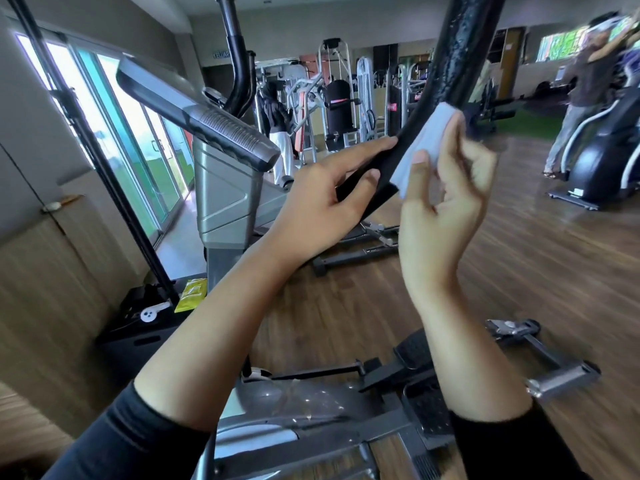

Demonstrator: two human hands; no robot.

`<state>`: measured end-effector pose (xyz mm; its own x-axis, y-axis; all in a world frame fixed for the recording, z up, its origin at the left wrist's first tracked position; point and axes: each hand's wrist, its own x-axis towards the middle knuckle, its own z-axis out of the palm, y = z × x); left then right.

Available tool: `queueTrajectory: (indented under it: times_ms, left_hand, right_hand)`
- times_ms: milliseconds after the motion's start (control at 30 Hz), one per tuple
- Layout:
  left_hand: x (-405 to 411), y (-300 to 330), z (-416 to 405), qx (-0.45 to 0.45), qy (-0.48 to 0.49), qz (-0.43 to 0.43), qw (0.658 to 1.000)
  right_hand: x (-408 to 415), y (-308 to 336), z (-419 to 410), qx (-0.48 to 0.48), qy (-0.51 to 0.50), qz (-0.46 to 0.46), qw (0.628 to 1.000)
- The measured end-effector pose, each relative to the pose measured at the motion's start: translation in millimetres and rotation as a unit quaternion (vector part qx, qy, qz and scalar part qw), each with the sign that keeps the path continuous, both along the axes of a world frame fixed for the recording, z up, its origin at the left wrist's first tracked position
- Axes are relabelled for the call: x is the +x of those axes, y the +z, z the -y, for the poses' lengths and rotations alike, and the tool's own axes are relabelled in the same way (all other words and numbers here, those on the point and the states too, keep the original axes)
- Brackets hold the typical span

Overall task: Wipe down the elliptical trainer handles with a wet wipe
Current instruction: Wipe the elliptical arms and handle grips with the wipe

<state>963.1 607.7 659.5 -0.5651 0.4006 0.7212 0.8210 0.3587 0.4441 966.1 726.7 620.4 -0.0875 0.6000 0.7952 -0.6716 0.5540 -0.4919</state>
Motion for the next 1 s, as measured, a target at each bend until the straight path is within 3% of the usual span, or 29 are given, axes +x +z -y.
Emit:
queueTrajectory:
  times_ms: [533, 733, 1000]
  left_hand:
    - [-7.6, 9.9, -23.4, 0.018, -0.025, 0.018, 0.999]
    - [-8.3, 14.9, -31.6, 0.026, -0.021, 0.023, 0.999]
    - [-7.5, 16.7, -34.7, 0.025, -0.025, 0.025, 0.999]
  right_hand:
    - [-4.0, 7.2, -17.4, 0.037, -0.014, -0.003, 0.999]
    - [-13.6, 48.8, -41.2, 0.047, -0.032, -0.027, 0.998]
    - [-13.1, 31.4, -39.5, 0.066, -0.043, -0.033, 0.996]
